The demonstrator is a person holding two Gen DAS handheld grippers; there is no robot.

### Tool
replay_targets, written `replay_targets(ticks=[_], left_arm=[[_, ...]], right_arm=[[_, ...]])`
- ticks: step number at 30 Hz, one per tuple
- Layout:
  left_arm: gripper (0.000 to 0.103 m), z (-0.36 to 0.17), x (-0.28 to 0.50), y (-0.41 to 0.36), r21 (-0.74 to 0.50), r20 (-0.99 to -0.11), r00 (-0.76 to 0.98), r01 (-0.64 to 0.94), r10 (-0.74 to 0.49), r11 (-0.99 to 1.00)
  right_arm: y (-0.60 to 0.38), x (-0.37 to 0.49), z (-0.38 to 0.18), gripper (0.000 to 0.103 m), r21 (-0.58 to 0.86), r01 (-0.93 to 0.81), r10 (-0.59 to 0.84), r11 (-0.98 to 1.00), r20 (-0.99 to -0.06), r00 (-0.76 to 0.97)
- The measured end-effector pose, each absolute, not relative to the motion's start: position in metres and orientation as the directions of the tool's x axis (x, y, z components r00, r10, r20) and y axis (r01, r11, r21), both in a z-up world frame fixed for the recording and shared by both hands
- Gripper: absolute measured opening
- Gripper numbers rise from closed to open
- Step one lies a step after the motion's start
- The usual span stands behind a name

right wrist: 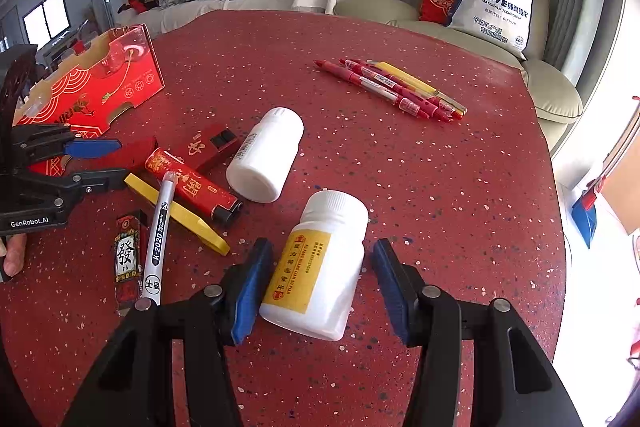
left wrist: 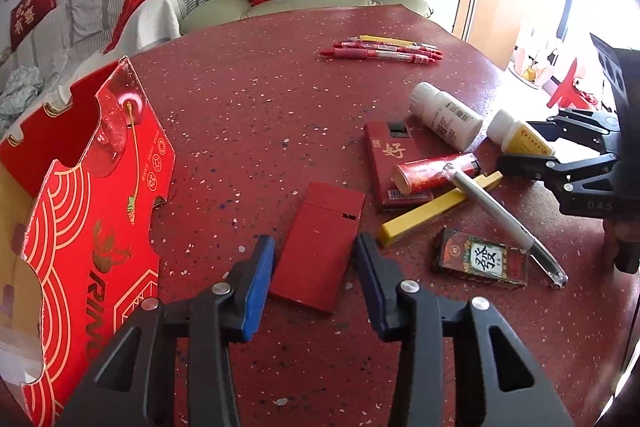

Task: Organize rigid objects
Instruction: 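Grasp the red rectangular case with the left gripper while the right gripper grasps the yellow-labelled bottle, then lift the red case with the left gripper while the right gripper lifts the yellow-labelled bottle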

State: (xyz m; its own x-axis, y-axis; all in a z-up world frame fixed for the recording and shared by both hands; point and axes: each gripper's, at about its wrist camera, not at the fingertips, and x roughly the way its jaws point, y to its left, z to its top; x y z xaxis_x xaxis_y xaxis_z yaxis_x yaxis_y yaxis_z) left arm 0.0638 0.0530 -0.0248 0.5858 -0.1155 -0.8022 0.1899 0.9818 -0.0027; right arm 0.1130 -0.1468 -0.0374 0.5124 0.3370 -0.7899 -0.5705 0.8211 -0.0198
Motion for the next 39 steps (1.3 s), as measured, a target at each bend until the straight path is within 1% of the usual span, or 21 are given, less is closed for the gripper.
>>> replay_targets(ticks=[1,2,3,4,8,14,18,27,31,35,36,38,39], left_arm=[[0.044,-0.025,0.064,0.055,-0.022,-0.801,0.585,0.183,-0.127,0.983],[0.043,-0.025,0.064,0.057,-0.030,-0.799,0.586,0.180,-0.132,0.983],[0.043,-0.025,0.063,0.056,-0.023,-0.798,0.589,0.181,-0.127,0.983],[0.042,-0.025,0.063,0.054,-0.012,-0.798,0.590,0.184,-0.120,0.983],[0.040,-0.024,0.058,0.051,0.001,-0.796,0.595,0.180,-0.108,0.984],[0.039,-0.024,0.031,0.047,0.004,-0.792,0.600,0.184,-0.109,0.983],[0.039,-0.025,0.009,0.047,-0.004,-0.792,0.600,0.177,-0.111,0.984],[0.039,-0.024,-0.047,0.048,-0.015,-0.797,0.597,0.131,-0.091,0.991],[0.039,-0.024,-0.075,0.048,-0.021,-0.795,0.601,0.114,-0.086,0.993],[0.039,-0.026,-0.095,0.045,-0.004,-0.789,0.610,0.116,-0.075,0.993],[0.039,-0.026,-0.099,0.046,0.000,-0.786,0.614,0.114,-0.070,0.993],[0.039,-0.027,-0.104,0.049,-0.009,-0.782,0.620,0.102,-0.070,0.995],[0.039,-0.028,-0.107,0.051,-0.015,-0.780,0.622,0.095,-0.071,0.995]], right_arm=[[-0.147,0.113,-0.037,0.053,-0.016,-0.566,0.337,0.824,-0.790,0.512],[-0.147,0.113,-0.037,0.048,-0.015,-0.561,0.335,0.828,-0.789,0.515],[-0.146,0.112,-0.037,0.039,-0.014,-0.556,0.332,0.831,-0.788,0.518],[-0.146,0.111,-0.036,0.037,-0.013,-0.548,0.329,0.836,-0.788,0.520],[-0.143,0.105,-0.036,0.037,-0.005,-0.533,0.321,0.846,-0.794,0.517],[-0.147,0.079,-0.034,0.037,-0.002,-0.497,0.296,0.868,-0.801,0.520],[-0.149,0.050,-0.034,0.037,-0.031,-0.473,0.260,0.880,-0.803,0.536],[-0.158,-0.035,-0.032,0.037,-0.010,-0.394,0.234,0.919,-0.790,0.567],[-0.137,-0.073,-0.030,0.037,0.012,-0.420,0.268,0.907,-0.787,0.555],[-0.099,-0.093,-0.034,0.037,0.015,-0.458,0.292,0.889,-0.788,0.541],[-0.090,-0.095,-0.034,0.037,0.016,-0.461,0.295,0.887,-0.789,0.539],[-0.074,-0.099,-0.036,0.037,-0.027,-0.459,0.265,0.888,-0.785,0.560],[-0.069,-0.100,-0.036,0.037,-0.017,-0.450,0.269,0.893,-0.782,0.563]])
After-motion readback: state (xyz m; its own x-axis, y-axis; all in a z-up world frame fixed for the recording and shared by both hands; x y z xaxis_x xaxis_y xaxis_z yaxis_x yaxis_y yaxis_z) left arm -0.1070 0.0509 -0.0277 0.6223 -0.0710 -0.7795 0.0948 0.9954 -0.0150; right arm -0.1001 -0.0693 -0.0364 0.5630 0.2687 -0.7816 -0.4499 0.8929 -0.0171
